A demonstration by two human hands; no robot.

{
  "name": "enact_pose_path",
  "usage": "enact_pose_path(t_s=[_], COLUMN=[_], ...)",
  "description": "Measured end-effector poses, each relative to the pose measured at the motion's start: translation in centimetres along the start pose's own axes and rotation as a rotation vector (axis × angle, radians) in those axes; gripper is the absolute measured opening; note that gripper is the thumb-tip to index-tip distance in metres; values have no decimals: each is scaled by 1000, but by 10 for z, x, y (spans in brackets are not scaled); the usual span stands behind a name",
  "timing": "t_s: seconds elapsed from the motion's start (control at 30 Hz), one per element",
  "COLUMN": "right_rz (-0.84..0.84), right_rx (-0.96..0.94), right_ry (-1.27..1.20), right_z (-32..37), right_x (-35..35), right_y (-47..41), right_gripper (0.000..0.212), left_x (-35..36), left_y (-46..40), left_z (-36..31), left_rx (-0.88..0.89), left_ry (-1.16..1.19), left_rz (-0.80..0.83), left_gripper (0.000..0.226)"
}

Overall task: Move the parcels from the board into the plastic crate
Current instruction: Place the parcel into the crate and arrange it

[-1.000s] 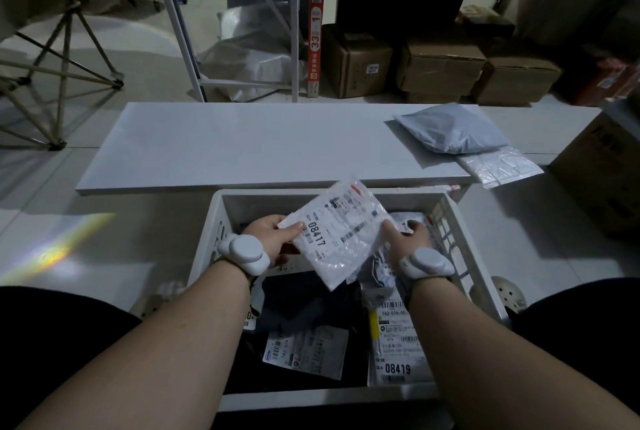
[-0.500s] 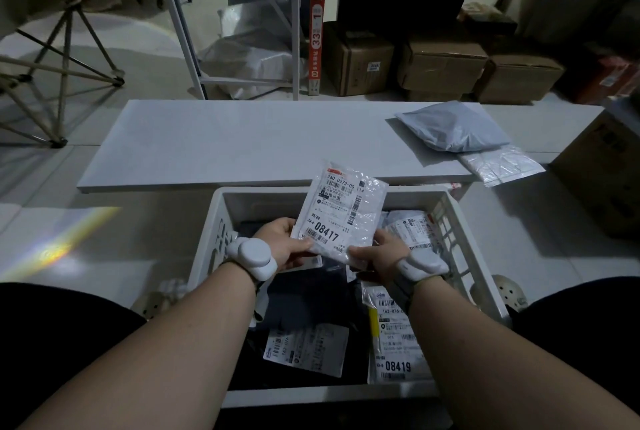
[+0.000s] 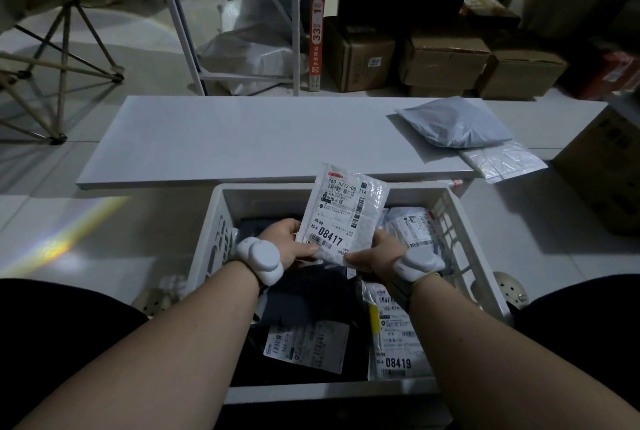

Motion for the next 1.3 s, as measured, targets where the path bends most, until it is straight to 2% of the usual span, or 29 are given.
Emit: enact_pose_path(t_s=[0.17,0.37,0.7,0.93,1.03,1.13,1.23,1.3], right_rz=[-23,-5,-16,-16,-44,-127,-262,-290], right_rx=[-2,-18,-19,3,-3,-68,-132,-115], right_ry=[12,52,91,15,-68,-26,-3,14], right_z=[2,5,2,-4,-6,1,10,9], right_x=[-3,-2,-1,0,-2,-13,-36,-49], right_y=[2,4,3,-1,-2,-4,-8,-10], right_gripper=[42,37,38,33,31,27,32,34], left_x=[3,8,6,1,-1,-1,-13,-23], left_y=[-1,-1,-1,0,-2,-3,-6,-8], left_z=[-3,-2,-5,-6,-5,-3,1,5], left_rx=[25,24,64,78,74,43,-45,-104], left_ry=[-112,-124,-225,-300,-264,-176,18,118], left_rz=[-9,15,-54,-147,-172,-166,-189,-216], left_gripper=[38,36,38,43,41,33,30,26])
Point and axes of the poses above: each hand's wrist, its own y-axis away from the middle knuckle, its own x-axis out of the palm, z = x × y, the point moved 8 cm from there along -y, towards the middle knuckle, and after that the axes turned 15 degrees about -x, right-handed, at the moved point
